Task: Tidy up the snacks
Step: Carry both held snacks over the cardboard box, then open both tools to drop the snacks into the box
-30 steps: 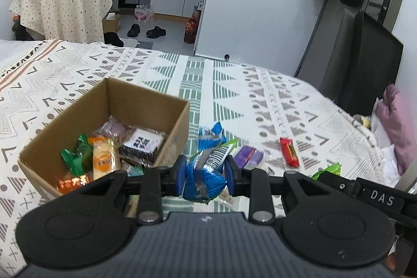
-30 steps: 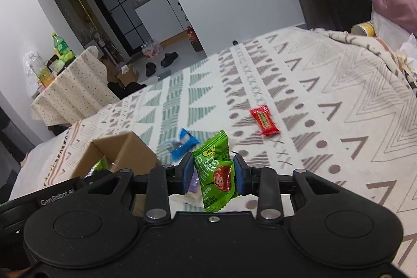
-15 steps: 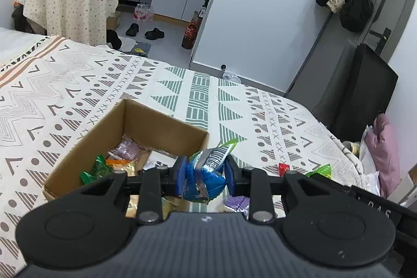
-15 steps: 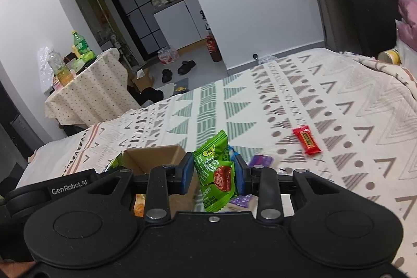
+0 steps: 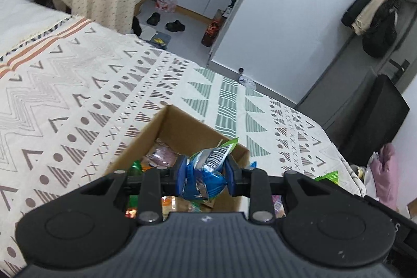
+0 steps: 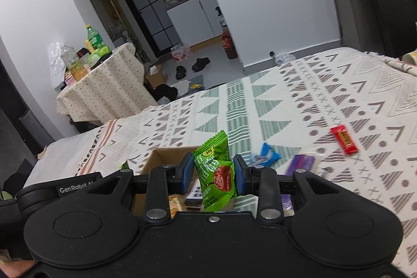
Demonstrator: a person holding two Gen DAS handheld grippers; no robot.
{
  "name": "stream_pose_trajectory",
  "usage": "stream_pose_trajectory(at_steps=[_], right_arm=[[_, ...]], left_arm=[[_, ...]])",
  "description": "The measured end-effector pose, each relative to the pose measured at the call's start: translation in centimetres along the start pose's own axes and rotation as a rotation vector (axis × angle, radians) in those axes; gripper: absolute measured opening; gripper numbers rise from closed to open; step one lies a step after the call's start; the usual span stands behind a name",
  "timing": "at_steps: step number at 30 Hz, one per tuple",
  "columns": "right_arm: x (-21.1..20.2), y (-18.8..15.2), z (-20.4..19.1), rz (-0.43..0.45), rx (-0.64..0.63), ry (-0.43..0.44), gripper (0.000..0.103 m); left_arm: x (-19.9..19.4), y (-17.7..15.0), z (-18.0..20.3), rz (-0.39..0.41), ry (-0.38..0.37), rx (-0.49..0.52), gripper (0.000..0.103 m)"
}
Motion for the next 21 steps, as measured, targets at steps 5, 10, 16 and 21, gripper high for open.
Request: stream_pose_trajectory(at_steps=[5, 10, 16, 21], right_arm=[[1.7, -0.5, -1.7, -0.029, -0.008, 0.028, 0.032], [2.9, -0.8, -2.8, -0.053, -0.012, 0.040, 0.032], [4.0, -0.8, -3.2, -0.073, 0.009, 0.070, 0.035], [3.9, -0.5, -2.6, -0.077, 0.047, 0.072, 0.043]], left_arm=[[0.6, 0.7, -1.8, -0.027, 0.024, -0.046, 0.030], [1.5, 0.8, -2.9, -0.053, 0.077, -0.071, 0.031], [1.8, 0.9, -3.2, -0.057, 0.111, -0.091, 0.041], [1.9, 0.9, -3.2, -0.049, 0.133, -0.088, 0.054]])
Point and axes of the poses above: each gripper's, at about its wrist camera, not at the fingertips, and x roughly the way its jaws point, z to its right, y to its top, the point moved 2 cm from there along x, roughly the way its jaws point, and after that the axes turned 7 degrees about -x, right-handed, at the moved point
